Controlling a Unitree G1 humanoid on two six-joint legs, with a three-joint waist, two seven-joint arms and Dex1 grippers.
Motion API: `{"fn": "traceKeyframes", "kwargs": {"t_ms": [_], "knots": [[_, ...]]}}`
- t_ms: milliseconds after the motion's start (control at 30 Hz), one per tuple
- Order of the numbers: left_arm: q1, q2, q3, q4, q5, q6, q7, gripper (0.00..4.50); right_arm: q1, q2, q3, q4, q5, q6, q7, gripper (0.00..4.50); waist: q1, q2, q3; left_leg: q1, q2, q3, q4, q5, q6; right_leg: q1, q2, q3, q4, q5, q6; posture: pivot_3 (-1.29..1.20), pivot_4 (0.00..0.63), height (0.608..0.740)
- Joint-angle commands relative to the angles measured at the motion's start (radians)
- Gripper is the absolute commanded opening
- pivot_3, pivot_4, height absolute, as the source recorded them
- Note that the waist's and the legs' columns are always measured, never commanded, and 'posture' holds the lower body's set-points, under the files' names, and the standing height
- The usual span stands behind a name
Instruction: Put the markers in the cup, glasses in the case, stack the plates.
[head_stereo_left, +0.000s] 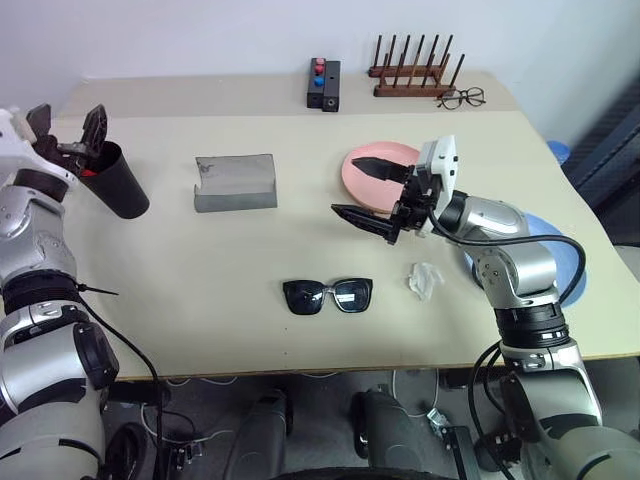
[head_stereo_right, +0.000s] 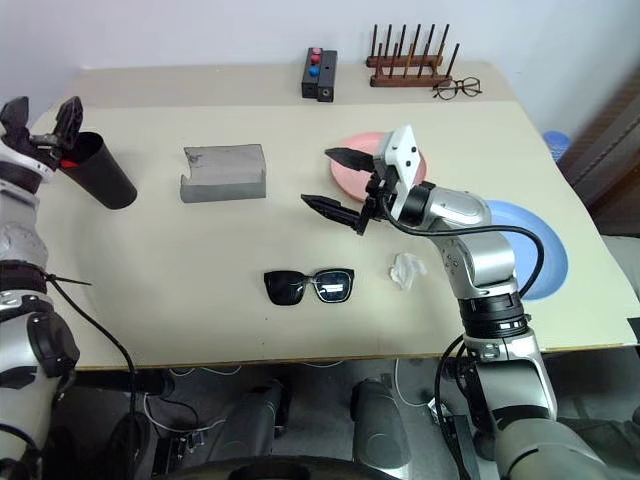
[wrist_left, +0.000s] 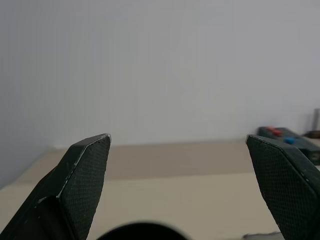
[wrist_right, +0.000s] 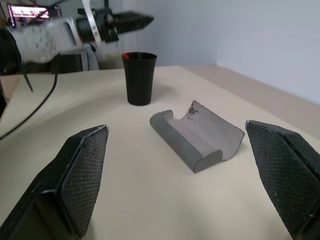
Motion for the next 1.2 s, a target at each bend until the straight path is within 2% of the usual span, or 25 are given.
{"fn": "traceKeyframes", "kwargs": {"t_ms": [33, 233, 367, 467, 767, 1200], "knots": [[-0.03, 0.007, -0.069, -0.154, -0.021, 0.138, -0.067, 4.48, 0.008, -0.043, -0.037, -0.028, 0.02, -0.011, 0.039, 4.5, 0.001, 0.0, 0.0, 0.0, 0.0, 0.0, 0.0, 0.0, 0.0, 0.0, 0.0, 0.0, 0.0, 0.0, 0.0, 0.0, 0.15, 0.74], [-0.032, -0.033, -0.213, -0.256, 0.013, 0.268, -0.179, 4.48, 0.028, -0.072, -0.053, -0.03, 0.017, -0.02, 0.039, 4.5, -0.004, 0.0, 0.0, 0.0, 0.0, 0.0, 0.0, 0.0, 0.0, 0.0, 0.0, 0.0, 0.0, 0.0, 0.0, 0.0, 0.15, 0.74], [-0.082, -0.057, -0.354, -0.141, 0.184, 0.221, -0.129, 4.48, 0.042, -0.062, -0.058, -0.045, 0.015, -0.021, 0.014, 4.5, -0.007, 0.0, 0.0, 0.0, 0.0, 0.0, 0.0, 0.0, 0.0, 0.0, 0.001, 0.0, 0.0, 0.0, 0.0, 0.0, 0.15, 0.74], [-0.154, -0.115, -0.427, -0.013, 0.246, 0.254, -0.139, 4.48, 0.057, -0.057, -0.057, -0.062, 0.012, -0.021, -0.003, 4.5, -0.003, 0.0, 0.0, 0.0, 0.0, 0.0, 0.0, 0.0, 0.0, 0.0, 0.001, 0.0, 0.0, 0.0, 0.0, 0.0, 0.15, 0.74], [-0.272, -0.178, -0.5, 0.283, 0.352, 0.23, -0.236, 4.48, 0.079, -0.072, -0.073, -0.093, 0.017, -0.012, -0.028, 4.5, -0.008, 0.0, 0.0, 0.0, 0.0, 0.0, 0.0, 0.0, 0.0, 0.0, 0.001, 0.0, 0.0, 0.0, 0.0, 0.0, 0.15, 0.74], [-0.279, -0.167, -0.5, 0.327, 0.379, 0.224, -0.328, 4.48, 0.101, -0.125, -0.124, 0.005, -0.057, -0.068, -0.084, 4.5, -0.003, 0.0, 0.0, 0.0, 0.0, 0.0, 0.001, 0.0, 0.0, 0.0, 0.0, 0.0, 0.0, 0.0, 0.001, 0.0, 0.15, 0.74]]}}
